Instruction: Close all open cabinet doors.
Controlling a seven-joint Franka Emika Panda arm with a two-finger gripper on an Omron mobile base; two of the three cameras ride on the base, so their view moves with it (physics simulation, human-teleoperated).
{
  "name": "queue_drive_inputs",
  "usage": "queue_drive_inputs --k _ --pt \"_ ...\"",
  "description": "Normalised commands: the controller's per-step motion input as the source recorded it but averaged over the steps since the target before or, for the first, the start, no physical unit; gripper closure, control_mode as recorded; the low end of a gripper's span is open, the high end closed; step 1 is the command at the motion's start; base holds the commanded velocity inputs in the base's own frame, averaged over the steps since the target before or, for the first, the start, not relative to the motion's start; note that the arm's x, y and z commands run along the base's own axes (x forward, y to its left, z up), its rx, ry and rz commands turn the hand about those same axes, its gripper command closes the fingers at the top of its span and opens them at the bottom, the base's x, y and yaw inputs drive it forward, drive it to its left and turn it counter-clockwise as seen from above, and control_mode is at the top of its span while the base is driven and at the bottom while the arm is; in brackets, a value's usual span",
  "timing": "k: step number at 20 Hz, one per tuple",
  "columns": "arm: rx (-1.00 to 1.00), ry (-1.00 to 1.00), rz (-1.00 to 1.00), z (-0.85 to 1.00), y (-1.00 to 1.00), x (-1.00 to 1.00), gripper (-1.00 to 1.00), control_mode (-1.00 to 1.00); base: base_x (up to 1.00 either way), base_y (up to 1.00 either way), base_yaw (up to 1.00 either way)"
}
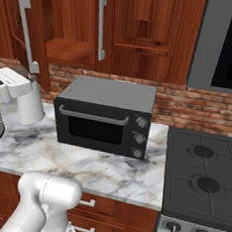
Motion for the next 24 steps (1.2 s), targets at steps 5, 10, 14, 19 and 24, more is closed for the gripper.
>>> queue_drive_inputs --k 5,10,14,19,24 --pt "0.0 0.0 0.0 0.0 -0.19 0.3 -1.0 -1.0 0.0 0.0 0.0" --pt "0.0 -0.02 0.0 0.0 -0.1 0.2 -1.0 -1.0 0.0 0.0 0.0" --pt "0.0 -0.04 0.0 0.0 -0.1 0.16 -1.0 -1.0 0.0 0.0 0.0" --pt "0.0 -0.03 0.02 0.0 -0.22 0.25 -1.0 -1.0 0.0 0.0 0.0" --pt "0.0 -0.01 0.06 0.0 -0.25 0.37 -1.0 -1.0 0.0 0.0 0.0"
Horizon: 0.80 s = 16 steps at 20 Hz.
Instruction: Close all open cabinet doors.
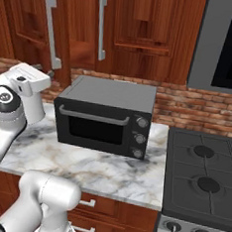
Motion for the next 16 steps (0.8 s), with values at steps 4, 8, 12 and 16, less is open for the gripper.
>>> queue_drive_inputs --k 4,8,12,16 --pt "0.0 -0.01 0.08 0.0 -0.25 0.41 -1.0 -1.0 0.0 0.0 0.0" --pt "0.01 -0.01 0.1 0.0 -0.25 0.47 -1.0 -1.0 0.0 0.0 0.0" --pt "0.01 -0.01 0.1 0.0 -0.25 0.46 -1.0 -1.0 0.0 0.0 0.0" --pt "0.01 0.0 0.1 0.0 -0.26 0.44 -1.0 -1.0 0.0 0.0 0.0"
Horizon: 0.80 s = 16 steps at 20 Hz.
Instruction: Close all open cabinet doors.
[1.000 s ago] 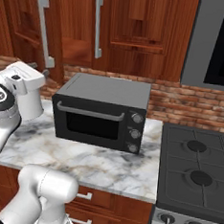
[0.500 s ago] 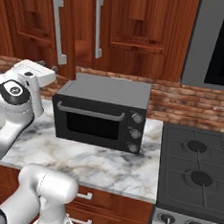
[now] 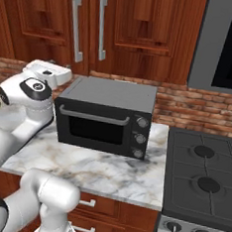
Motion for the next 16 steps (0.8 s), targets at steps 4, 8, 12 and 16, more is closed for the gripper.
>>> queue_drive_inputs --k 4,8,12,16 --pt "0.01 0.0 0.09 0.0 -0.21 0.39 -1.0 -1.0 0.0 0.0 0.0" --pt "0.0 0.0 0.06 0.0 -0.09 0.33 -1.0 -1.0 0.0 0.0 0.0" --pt "0.0 0.0 0.03 0.0 -0.02 0.28 -1.0 -1.0 0.0 0.0 0.0" --pt "0.0 0.0 0.0 0.0 0.0 0.24 -1.0 -1.0 0.0 0.0 0.0"
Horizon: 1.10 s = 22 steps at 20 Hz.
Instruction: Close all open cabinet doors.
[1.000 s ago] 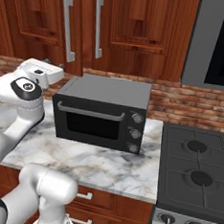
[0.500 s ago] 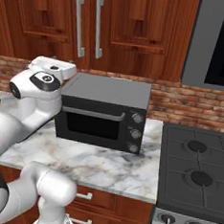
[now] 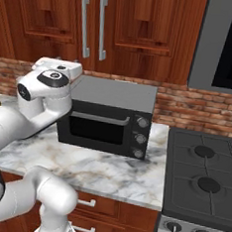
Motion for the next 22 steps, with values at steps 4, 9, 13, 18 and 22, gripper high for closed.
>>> queue_drive_inputs --k 4,9,13,18,22 --pt "0.0 0.0 0.0 0.0 0.0 0.17 -1.0 -1.0 0.0 0.0 0.0" --pt "0.0 0.01 0.0 0.0 -0.02 -0.2 -1.0 -1.0 0.0 0.0 0.0" --pt "0.0 0.03 0.0 0.13 -0.1 -0.82 -1.0 -1.0 0.0 0.0 0.0" --pt "0.0 0.15 0.0 0.23 -0.3 -0.52 -1.0 -1.0 0.0 0.0 0.0" --pt "0.0 0.18 0.0 0.29 -0.21 -0.56 -1.0 -1.0 0.0 0.0 0.0"
